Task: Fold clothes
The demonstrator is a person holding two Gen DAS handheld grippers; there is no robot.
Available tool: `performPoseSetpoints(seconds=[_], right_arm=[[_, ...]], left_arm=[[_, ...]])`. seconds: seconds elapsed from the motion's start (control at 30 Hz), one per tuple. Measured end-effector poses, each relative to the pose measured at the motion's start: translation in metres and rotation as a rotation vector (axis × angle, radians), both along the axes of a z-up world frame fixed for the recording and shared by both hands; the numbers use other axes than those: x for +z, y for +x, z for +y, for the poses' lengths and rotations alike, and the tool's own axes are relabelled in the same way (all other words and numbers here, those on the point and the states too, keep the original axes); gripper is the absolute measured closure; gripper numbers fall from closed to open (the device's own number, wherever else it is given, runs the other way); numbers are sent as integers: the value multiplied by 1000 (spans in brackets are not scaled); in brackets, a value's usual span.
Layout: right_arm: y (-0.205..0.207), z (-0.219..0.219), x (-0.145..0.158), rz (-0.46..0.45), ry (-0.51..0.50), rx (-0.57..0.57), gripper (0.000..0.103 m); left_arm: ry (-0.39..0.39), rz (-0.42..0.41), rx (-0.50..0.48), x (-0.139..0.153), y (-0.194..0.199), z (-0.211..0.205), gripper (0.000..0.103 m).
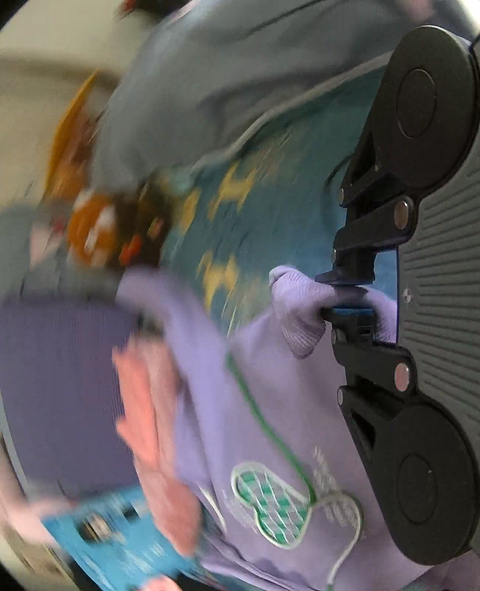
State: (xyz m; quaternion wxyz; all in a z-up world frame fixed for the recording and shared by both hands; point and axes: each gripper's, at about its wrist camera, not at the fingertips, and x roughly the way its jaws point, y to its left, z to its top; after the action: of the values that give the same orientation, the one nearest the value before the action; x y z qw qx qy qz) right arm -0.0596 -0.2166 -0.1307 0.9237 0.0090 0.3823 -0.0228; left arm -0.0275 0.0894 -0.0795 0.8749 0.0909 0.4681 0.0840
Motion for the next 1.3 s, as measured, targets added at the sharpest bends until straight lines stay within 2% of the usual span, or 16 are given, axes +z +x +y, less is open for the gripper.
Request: performPoseSetpoints(seconds=[0.1,0.2,0.27,0.3,0.37,0.4,0.43,0.53,0.7,0.83,0.9,1.03,1.2,1.3], right_arm=[[-22,-30,-8,66,34,-53,93],[-31,-37,-26,154,14,-84,93],[-32,-39,-30,162,32,-88,90],[-33,-40,-31,162,35,-88,86],[-35,-37,-19,121,-29,-82,66],[-36,-37,-11,92,-91,-106,49],[-36,-38,-4,68,-143,-124,45],[-24,-44,11,47,-223,-120,49],[44,13,12,-18,-179,134,48],[100,65,7,-67,-162,351,46],[134,101,-3,-85,-199,472,46],[193,139,-18,-90,-275,634,45],[239,153,-34,-82,-440,775,44],[253,161,-42,-132,-487,896,48]], left_arm=[[14,3,-24,-2,2,-9,0],[6,9,-35,-4,5,-14,0],[2,17,-36,-8,8,-15,0],[6,19,-34,-10,10,-14,0],[12,21,-17,-12,12,-8,0],[12,22,-1,-13,13,-2,0],[8,23,22,-14,15,6,0],[7,29,97,-19,23,32,0],[27,25,207,-26,32,69,0],[39,31,226,-35,42,81,0],[52,31,230,-39,49,86,0],[69,22,250,-47,70,101,0],[43,27,293,-56,88,118,0],[27,43,291,-63,92,115,0]])
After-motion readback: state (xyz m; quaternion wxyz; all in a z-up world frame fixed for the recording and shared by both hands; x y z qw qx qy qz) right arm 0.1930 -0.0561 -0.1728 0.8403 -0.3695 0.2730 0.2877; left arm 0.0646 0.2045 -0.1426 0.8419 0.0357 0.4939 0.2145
